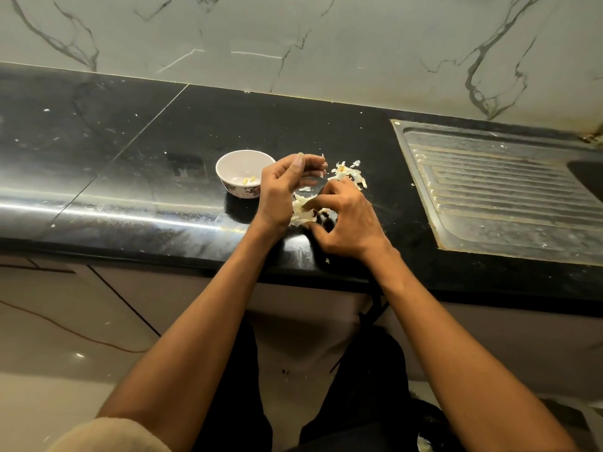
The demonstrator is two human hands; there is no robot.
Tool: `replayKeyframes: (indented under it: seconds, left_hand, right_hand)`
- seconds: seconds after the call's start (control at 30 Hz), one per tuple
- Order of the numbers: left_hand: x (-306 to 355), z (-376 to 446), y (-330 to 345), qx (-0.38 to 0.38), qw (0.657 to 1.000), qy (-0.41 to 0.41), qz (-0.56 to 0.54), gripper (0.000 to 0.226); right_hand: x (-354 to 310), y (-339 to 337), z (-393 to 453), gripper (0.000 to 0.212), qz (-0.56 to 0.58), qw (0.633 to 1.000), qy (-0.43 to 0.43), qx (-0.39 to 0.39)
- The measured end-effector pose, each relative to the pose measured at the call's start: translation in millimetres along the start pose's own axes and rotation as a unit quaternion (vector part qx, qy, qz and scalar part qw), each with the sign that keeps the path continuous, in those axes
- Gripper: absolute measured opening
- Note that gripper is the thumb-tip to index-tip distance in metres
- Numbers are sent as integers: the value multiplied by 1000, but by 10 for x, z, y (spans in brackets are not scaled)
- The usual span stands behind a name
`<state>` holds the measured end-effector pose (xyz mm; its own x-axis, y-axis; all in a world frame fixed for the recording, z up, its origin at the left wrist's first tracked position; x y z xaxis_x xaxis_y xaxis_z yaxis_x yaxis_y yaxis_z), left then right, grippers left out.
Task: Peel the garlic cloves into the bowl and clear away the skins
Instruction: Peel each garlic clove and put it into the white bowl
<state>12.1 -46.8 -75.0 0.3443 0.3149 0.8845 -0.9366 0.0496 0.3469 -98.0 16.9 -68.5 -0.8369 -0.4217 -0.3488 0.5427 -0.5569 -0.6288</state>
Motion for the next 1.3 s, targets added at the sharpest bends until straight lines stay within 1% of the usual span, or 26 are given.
replayKeyframes:
  seconds: [0.07,0.23,0.33,0.4,0.5,0.57,0.63,0.7,0.83,1.03,1.17,1.3]
  left_hand:
    - [-2,-45,-52,5,1000,0,4,39]
    - [-34,-94,-164,32,999,0,31,43]
    - [-29,-116,-187,37,998,-1,47,39]
    - [-25,-127,-183,41,998,-5,53,32]
    - [3,-157,-154,36,996,1,80,22]
    - [8,-176,-129,25,993,10,111,16]
    - [16,-193,-106,16,990,23,140,20]
    - [22,-208,-80,6,988,30,151,21]
    - [2,-241,-43,-10,983,33,182,18]
    - [42,-250,-47,0,979,42,202,12]
    - [35,-245,-46,2,979,32,204,6]
    - [38,-240,-53,6,977,26,212,2]
  right_hand:
    - [15,13,-9,20,6,1000,4,-5]
    - [-5,-26,-4,20,22,1000,11,2]
    - [-14,-85,8,20,41,999,18,25]
    - [4,-140,15,25,69,995,39,53]
    - [122,-221,16,32,121,983,100,98]
    - [219,-262,3,33,156,969,146,120]
    - [298,-286,-12,31,193,954,187,136]
    - [353,-306,-18,29,217,941,209,151]
    - [451,-331,-19,25,245,927,222,177]
    - [521,-272,-40,19,272,915,246,168]
    - [512,-206,-48,15,297,911,255,133]
    - [487,-149,-65,16,307,910,260,102]
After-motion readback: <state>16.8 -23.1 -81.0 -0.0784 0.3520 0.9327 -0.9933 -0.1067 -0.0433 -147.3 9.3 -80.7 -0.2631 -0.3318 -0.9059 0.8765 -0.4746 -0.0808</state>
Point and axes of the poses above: each hand's wrist, its own z-axis towards the middle knuckle, its own y-axis out of the palm, x = y × z, the point moved 9 cm from there along z, towards the middle knuckle, and after that the axes turned 15 degrees about x, right-handed, at the moved point
